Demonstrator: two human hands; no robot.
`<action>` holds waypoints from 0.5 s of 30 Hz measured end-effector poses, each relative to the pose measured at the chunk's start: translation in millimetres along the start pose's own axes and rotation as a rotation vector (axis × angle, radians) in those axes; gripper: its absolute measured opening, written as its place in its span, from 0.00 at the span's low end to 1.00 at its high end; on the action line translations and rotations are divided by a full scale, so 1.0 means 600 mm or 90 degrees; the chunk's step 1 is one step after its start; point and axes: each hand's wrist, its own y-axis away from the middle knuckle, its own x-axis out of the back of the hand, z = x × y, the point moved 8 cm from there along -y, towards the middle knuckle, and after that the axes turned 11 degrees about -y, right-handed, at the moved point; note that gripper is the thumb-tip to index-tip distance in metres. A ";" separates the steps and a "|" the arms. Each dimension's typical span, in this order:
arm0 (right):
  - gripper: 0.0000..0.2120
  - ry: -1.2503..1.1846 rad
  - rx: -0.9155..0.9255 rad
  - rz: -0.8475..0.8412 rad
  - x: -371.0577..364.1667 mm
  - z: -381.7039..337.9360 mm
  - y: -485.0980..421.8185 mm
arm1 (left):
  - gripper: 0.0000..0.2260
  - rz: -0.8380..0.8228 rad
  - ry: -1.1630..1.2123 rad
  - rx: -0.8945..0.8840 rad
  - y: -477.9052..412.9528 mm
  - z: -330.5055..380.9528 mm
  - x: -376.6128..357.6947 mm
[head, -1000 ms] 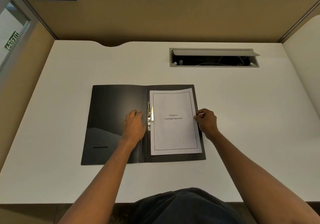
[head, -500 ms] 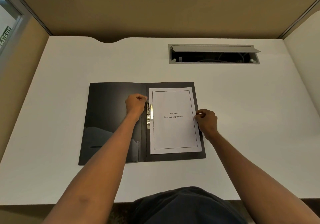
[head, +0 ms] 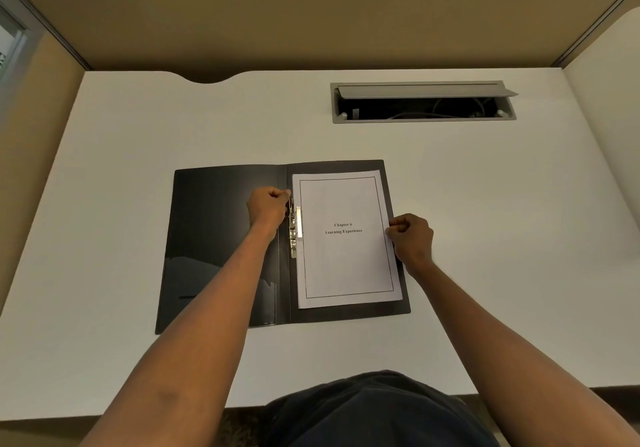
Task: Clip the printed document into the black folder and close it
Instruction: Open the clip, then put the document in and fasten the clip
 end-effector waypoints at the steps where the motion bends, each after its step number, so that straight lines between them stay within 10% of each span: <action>1: 0.06 -0.003 -0.004 -0.002 0.000 0.000 0.001 | 0.10 0.008 -0.006 -0.002 -0.003 0.001 0.000; 15: 0.13 0.061 0.035 -0.014 -0.008 -0.035 0.010 | 0.10 -0.005 -0.182 -0.134 -0.058 0.086 -0.031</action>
